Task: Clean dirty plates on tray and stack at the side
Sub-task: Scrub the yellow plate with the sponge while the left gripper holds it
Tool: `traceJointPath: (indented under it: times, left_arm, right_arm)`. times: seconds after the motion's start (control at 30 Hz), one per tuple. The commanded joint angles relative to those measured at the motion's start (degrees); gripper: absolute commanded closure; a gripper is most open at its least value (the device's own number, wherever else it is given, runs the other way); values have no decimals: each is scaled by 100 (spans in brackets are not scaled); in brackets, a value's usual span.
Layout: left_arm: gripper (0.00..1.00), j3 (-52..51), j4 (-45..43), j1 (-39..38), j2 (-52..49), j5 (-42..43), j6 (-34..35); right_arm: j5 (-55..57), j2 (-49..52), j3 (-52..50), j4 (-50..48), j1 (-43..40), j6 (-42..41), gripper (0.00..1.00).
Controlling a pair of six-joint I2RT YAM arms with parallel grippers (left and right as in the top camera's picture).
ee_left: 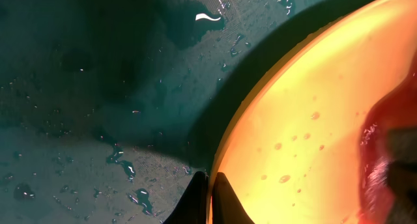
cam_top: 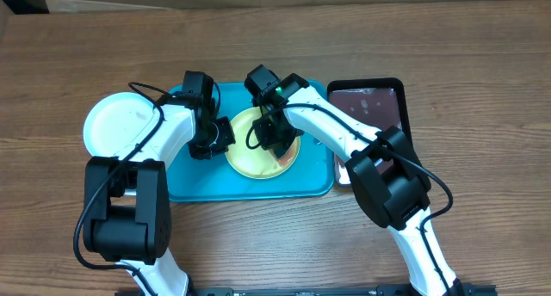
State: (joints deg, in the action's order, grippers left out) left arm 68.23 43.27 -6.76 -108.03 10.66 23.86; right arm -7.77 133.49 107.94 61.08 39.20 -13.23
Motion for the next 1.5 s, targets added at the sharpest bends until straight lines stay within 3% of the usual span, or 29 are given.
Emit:
traceJointPath:
  times: [0.0,0.17,0.43,0.57,0.8,1.47]
  left_arm:
    - [96,-22,-63,-44,-61,142,61]
    - [96,-22,-59,-44,-61,140,61]
    - [96,-22,-59,-44,-61,138,61]
    - [96,-22,-61,-44,-61,138,59]
    - [96,-22,-61,-44,-61,118,59]
    - [96,-22,-20,-44,-61,118,55]
  right_arm:
    - [-1572,251,-181,31,155,192,96]
    - [-2201,249,46,26,-37,437,96]
    - [-3696,249,1521,1036,-942,883,96]
    - [-3733,247,2065,1578,-1340,907,96]
    - [-3727,249,2026,2085,-1521,1388,96]
    - [-3427,249,1993,1878,-1213,1414,96]
